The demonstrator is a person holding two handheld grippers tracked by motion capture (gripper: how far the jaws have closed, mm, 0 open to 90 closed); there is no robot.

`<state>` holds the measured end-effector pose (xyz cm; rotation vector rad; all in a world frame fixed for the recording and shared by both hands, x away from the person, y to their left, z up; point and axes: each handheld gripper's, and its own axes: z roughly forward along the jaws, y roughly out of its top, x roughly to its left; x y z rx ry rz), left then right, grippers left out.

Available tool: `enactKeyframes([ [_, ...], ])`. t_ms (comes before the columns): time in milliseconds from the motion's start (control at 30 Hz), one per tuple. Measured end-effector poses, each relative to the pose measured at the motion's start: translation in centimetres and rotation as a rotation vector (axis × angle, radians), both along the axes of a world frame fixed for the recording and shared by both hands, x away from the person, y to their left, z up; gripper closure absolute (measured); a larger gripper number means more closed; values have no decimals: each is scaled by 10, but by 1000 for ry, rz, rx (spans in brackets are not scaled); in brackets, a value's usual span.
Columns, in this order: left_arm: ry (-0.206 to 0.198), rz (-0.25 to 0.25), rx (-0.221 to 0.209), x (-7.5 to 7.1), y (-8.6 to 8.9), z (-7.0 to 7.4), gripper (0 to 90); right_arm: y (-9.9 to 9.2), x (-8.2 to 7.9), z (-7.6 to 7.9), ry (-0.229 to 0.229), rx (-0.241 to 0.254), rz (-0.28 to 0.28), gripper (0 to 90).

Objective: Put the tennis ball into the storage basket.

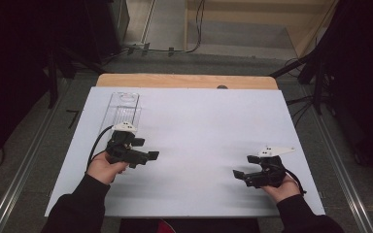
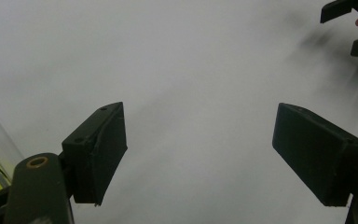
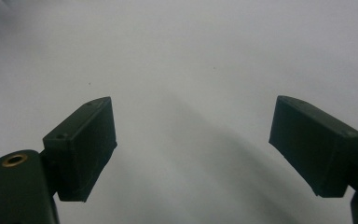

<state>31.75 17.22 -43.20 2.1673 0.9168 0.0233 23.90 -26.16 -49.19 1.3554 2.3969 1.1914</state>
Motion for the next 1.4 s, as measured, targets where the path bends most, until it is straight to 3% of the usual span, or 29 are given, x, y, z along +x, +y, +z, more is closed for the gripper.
enactKeyframes([
  [333,-35,-30,-12,-11,3,-7,184,0,0,0,0,1,-1,127],
  [800,-39,-56,-16,-27,6,-17,184,0,0,0,1,4,-3,127],
  [1400,-48,-71,14,-42,15,-29,183,0,0,0,2,1,-1,127],
])
